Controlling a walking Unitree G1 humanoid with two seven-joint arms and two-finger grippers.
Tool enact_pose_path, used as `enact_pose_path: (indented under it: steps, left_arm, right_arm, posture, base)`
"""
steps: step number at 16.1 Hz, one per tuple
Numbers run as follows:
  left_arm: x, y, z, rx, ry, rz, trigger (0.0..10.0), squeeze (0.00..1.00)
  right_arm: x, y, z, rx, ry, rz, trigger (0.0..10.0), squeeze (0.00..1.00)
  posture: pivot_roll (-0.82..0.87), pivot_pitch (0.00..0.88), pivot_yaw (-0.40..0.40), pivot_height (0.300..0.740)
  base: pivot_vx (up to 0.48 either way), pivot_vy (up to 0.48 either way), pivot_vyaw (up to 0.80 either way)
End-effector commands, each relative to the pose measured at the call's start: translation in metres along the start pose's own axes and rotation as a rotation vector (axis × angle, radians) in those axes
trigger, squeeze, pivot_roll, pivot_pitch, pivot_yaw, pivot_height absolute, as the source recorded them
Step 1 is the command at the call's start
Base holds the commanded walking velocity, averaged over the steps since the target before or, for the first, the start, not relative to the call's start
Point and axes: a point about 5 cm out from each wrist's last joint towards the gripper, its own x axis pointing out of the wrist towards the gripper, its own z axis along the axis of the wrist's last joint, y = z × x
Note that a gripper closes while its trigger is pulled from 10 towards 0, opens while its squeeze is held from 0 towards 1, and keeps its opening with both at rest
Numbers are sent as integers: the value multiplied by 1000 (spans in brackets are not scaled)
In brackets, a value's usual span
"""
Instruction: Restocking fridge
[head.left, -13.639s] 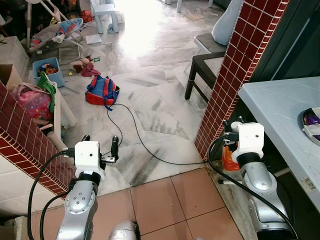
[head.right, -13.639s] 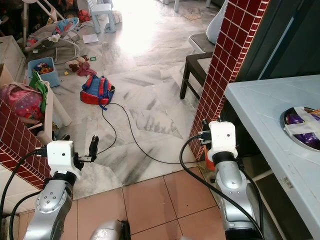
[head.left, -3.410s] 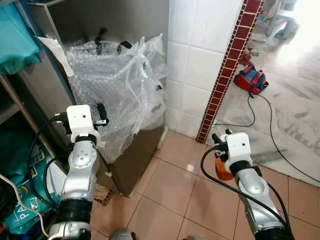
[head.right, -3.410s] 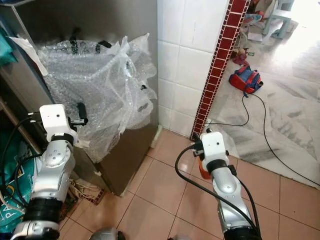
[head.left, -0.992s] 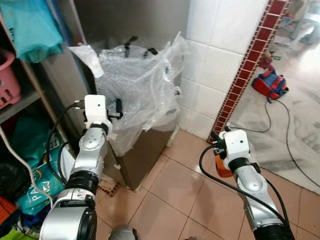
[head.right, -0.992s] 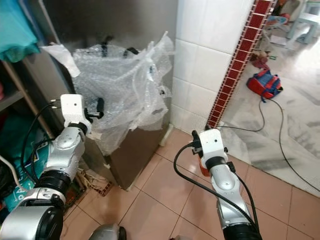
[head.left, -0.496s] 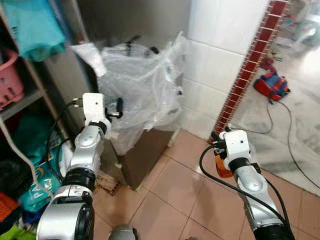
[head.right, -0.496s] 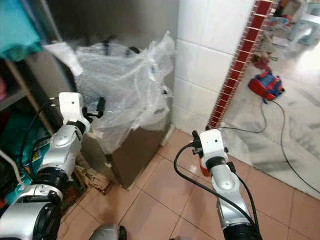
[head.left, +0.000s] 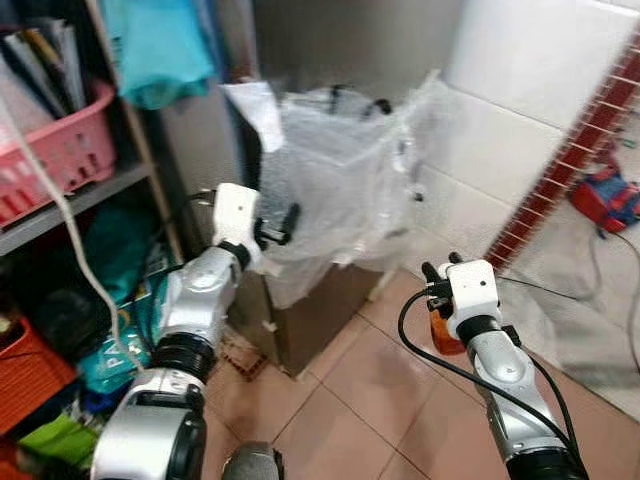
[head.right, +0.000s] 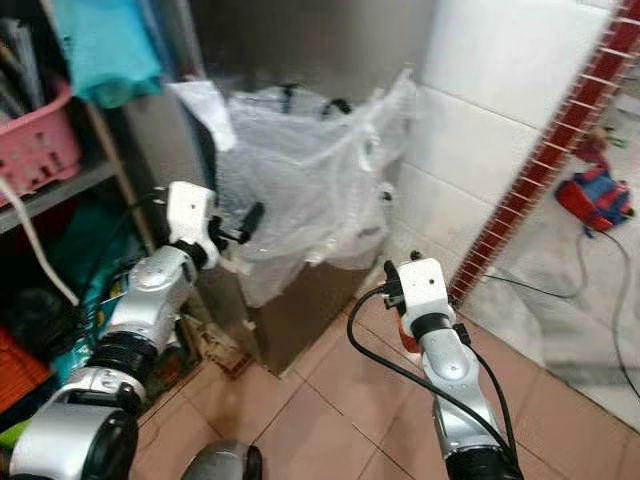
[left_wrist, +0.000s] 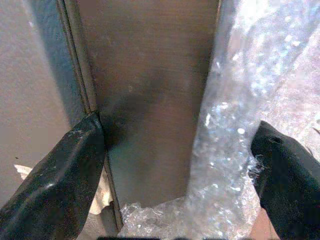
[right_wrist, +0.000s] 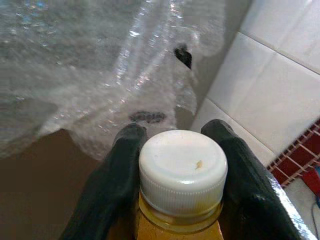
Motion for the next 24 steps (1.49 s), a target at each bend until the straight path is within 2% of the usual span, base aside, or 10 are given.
enact_pose_path:
  steps: [1,4,6,9,12,14,15,17,24]
  left_arm:
    - [5,-52,-25,-9,115,-226,10000,0]
    - [5,-66,-26,-15,115,-274,10000,0]
    - [4,-85,-28,-18,114,-333,10000,0]
    - [2,-100,-31,-22,118,-365,10000,0]
    - [2,-98,-31,0,110,-315,10000,0]
    - [2,-88,-27,-23,82,-286,10000,0]
    - [2,-86,-24,-44,63,-279,10000,0]
    - [2,-82,-23,-31,60,-267,10000,0]
    - [5,-81,-24,-24,66,-253,10000,0]
  right_arm:
    - [3,-1,6,-5,-30,-11,10000,0]
    - [3,0,6,-3,-31,-10,10000,0]
    - [3,0,6,-4,-30,-12,10000,0]
    - [4,0,6,-3,-31,-14,10000,0]
    - [3,-5,6,-16,-31,-53,10000,0]
    - [3,-11,5,-15,-21,-106,10000,0]
    - [3,-11,5,-19,-22,-107,10000,0]
    - [3,-8,5,-18,-26,-103,10000,0]
    - [1,-7,4,-17,-29,-107,10000,0]
  posture:
    - [20,0,-2,740]
    - [21,0,0,740]
    - [21,0,0,740]
    - [19,0,1,740]
    - [19,0,5,740]
    - [19,0,8,740]
    - [19,0,9,740]
    - [20,0,10,740]
    - [11,0,19,740]
  base:
    - [0,0,0]
    - [0,0,0]
    - [0,0,0]
    - [0,0,0]
    - [0,0,0]
    - [0,0,-313]
    - [0,0,-544]
    - [0,0,-247]
    - [383,0,0]
